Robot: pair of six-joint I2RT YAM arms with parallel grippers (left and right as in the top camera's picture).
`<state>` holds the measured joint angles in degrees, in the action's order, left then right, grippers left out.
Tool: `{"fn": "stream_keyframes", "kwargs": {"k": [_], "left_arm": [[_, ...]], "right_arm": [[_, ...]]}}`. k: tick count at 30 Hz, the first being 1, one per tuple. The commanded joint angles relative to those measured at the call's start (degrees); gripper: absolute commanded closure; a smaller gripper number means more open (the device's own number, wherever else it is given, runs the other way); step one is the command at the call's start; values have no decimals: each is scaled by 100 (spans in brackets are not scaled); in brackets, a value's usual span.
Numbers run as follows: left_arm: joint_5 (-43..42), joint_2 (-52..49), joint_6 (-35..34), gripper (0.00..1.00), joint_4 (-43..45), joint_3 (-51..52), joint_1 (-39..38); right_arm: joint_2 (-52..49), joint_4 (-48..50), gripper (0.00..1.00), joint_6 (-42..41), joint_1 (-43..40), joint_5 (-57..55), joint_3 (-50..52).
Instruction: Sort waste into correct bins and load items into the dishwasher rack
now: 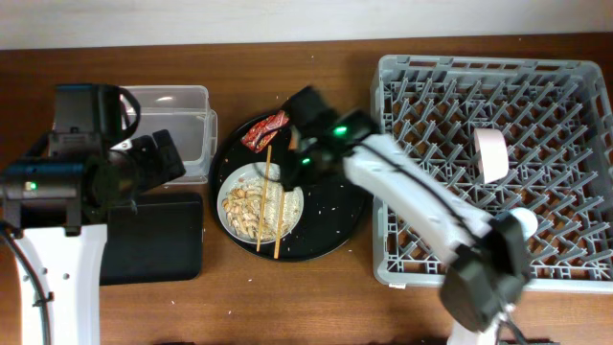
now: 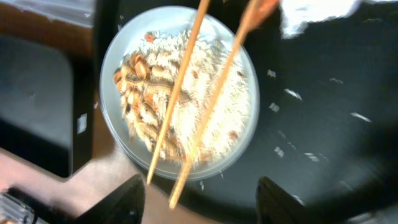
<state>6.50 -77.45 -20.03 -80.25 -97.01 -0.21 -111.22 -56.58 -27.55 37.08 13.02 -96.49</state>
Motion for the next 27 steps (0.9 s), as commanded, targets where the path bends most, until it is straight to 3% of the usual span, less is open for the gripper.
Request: {"fn": "stream_keyframes", "kwargs": {"k": [1, 6, 9, 10, 11, 12, 17, 21, 24, 27], "left_arm": [[42, 13, -9, 1, -107, 55, 140], [42, 7, -11, 1, -107, 55, 140], [42, 7, -9, 1, -107, 55, 140], [42, 7, -9, 1, -107, 55, 140], [42, 7, -9, 1, -107, 55, 140], [42, 7, -9, 1, -107, 55, 140], [39, 7, -11, 1, -107, 55, 140], [42, 7, -9, 1, -107, 55, 140], [42, 7, -9, 1, -107, 55, 140], [42, 7, -9, 1, -107, 55, 140]], "right_arm": [[-817, 310, 54, -603, 146, -13, 48], [-1416, 625, 69, -601, 264, -13, 48], [-1462, 730, 69, -702, 310, -20, 48], [-1486, 721, 75, -752, 308, -17, 48], [-1495, 699, 89, -750, 306, -15, 48], [-1478, 634, 96, -745, 302, -22, 42], [-15, 17, 96, -275, -221, -621, -20], [1296, -306, 96, 955, -1843, -903, -17], [1102, -472, 96, 1698, -2588, -887, -15], [577, -695, 96, 2181, -2643, -883, -15]]}}
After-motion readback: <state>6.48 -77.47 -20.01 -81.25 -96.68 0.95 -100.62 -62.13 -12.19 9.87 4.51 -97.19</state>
